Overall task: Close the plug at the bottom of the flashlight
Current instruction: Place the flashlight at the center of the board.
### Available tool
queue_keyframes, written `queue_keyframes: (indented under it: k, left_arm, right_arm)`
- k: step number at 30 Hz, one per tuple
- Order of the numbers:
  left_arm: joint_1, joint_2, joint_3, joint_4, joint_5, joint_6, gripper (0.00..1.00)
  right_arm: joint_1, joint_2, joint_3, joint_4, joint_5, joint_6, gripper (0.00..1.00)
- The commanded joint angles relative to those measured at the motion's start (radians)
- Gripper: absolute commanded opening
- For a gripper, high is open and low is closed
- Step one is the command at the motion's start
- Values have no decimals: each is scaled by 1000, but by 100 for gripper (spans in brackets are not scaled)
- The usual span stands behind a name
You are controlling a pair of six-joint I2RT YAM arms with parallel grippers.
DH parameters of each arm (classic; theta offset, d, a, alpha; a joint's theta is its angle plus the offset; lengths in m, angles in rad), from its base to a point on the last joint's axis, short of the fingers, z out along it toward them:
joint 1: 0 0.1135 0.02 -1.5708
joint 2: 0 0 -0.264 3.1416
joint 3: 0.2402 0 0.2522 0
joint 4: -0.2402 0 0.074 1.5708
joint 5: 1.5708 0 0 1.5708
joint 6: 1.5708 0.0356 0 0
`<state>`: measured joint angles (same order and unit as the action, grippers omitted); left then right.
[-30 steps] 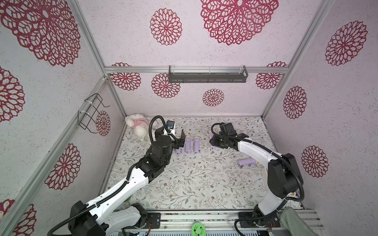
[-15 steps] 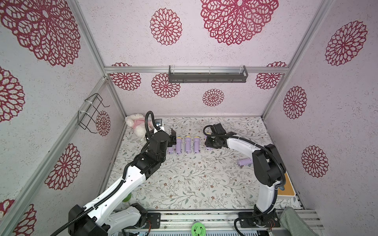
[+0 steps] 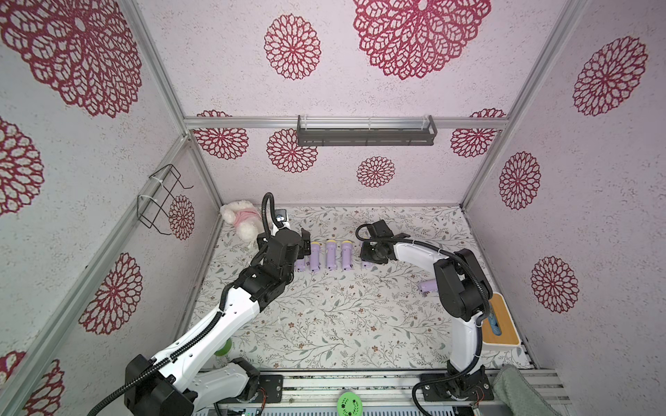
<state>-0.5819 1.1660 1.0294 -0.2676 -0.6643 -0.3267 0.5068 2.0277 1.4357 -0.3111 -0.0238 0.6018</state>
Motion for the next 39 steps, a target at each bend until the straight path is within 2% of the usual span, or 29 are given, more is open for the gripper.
queue_keyframes:
  k: [1, 39]
  left_arm:
    - [10, 7, 23, -7, -9, -26, 97]
    - [11, 26, 34, -13, 14, 3, 97]
  right_arm:
    - [-5, 1, 37, 16, 35, 41, 0]
    - [35, 67, 89, -24, 70, 100, 0]
